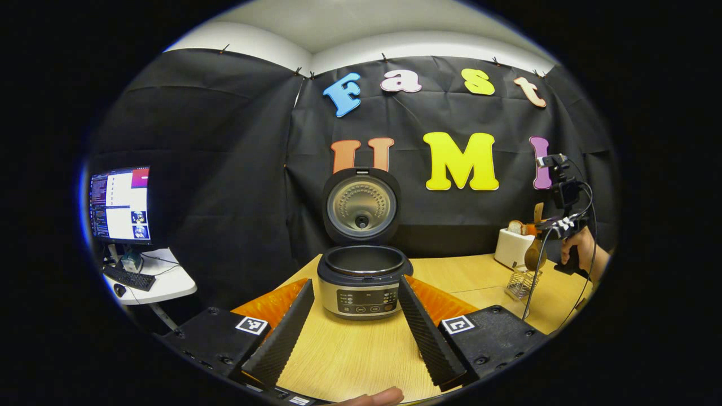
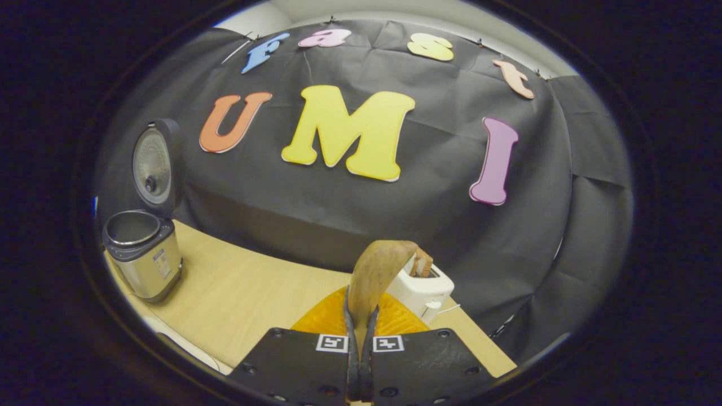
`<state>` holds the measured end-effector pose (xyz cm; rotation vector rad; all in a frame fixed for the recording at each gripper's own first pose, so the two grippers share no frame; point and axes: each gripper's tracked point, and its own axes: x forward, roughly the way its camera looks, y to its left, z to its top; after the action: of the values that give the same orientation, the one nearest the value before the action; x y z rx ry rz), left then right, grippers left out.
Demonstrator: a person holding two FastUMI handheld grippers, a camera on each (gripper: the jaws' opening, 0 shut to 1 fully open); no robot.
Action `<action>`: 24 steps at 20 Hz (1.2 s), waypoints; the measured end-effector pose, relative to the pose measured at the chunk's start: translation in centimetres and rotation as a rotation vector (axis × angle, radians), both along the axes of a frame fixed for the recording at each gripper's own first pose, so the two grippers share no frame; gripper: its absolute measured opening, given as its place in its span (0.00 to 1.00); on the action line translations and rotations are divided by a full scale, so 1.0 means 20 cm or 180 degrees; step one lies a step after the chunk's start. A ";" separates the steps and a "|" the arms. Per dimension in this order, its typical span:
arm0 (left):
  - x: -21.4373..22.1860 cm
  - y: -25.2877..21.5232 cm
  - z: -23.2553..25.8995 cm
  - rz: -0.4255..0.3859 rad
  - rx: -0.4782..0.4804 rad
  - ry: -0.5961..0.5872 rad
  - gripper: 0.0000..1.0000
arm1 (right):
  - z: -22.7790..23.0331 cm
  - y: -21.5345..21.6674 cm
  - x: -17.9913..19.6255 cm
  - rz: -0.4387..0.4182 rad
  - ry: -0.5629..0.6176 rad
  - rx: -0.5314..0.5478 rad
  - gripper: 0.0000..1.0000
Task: Close the left gripper, press the button to open the rice cooker; take a wooden spoon from the chopstick holder with the right hand, scoop a spoonful of rice and pour it into the rice cooker, then put the wooden spoon back into the chopstick holder.
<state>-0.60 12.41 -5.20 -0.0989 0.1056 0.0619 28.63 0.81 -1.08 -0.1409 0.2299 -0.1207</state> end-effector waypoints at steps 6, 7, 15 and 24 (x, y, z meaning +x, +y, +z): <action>0.01 -0.09 0.01 -0.0063 -0.0091 -0.0003 0.96 | -0.15 -0.11 0.05 -0.0086 0.0054 0.0407 0.14; 0.02 -0.12 0.01 -0.0085 -0.0111 -0.0003 0.96 | -0.19 -0.12 0.05 -0.0081 0.0069 0.0497 0.21; 0.05 -0.18 -0.03 -0.0053 0.0051 0.0037 0.96 | -0.18 -0.24 0.05 -0.0034 -0.0080 0.0474 0.94; 0.20 -0.05 0.15 0.0060 0.0223 0.0038 0.96 | -0.08 -0.10 -0.22 0.0518 -0.0341 0.0617 0.95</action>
<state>3.33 11.47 -2.28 -0.0296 0.1145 0.0851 24.19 -1.19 -2.77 0.0398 0.1215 0.0559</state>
